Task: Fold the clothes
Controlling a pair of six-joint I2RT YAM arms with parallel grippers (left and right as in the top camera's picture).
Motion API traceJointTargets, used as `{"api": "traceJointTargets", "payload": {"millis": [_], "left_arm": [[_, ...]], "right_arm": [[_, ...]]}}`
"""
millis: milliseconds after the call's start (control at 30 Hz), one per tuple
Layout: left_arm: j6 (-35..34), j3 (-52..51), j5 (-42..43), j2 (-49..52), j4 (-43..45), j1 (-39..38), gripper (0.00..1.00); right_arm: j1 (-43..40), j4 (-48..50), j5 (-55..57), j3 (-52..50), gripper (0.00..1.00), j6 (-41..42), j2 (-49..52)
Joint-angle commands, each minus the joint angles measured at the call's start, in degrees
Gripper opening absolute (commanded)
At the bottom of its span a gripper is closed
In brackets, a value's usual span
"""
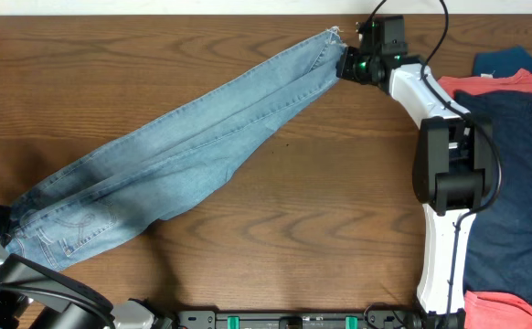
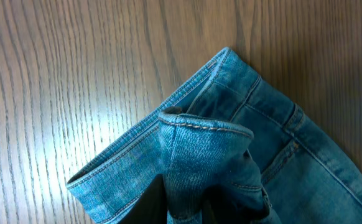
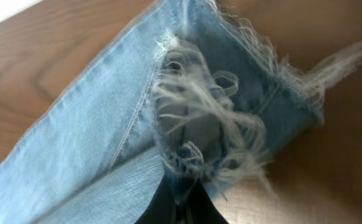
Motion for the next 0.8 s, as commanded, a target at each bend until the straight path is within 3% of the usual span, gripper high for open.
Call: {"api": "traceJointTargets", "payload": {"millis": [0,133,267,433,633,767], "left_arm": [[-0.3,1.8,-1.7,0.4,0.0,0.2,0.17],[-0.3,1.8,-1.7,0.4,0.0,0.2,0.17],[-0.3,1.8,-1.7,0.4,0.0,0.2,0.17],[0.0,1.8,-1.7,0.4,0.0,0.2,0.17],[0.1,1.8,-1.6,0.4,0.2,0.2,0.21],[0.1,1.8,-1.7,0.4,0.3,0.2,0.21]], "right_arm": [[0.2,-7.0,-0.2,6.1,0.01,2.7,-5.5],[0.5,-18.2,1.6,13.9,0.02,3.1,-8.0],[0.7,-23.3,1.5,18.5,0.01,4.7,-8.6],[0.7,-26.4,1.0,18.8,0.01,11.0,-8.6],[0.8,-29.9,6.4,18.9,0.02,10.9,-8.6],[2.3,-29.0,6.7,18.8,0.02,15.8,-6.3]]}}
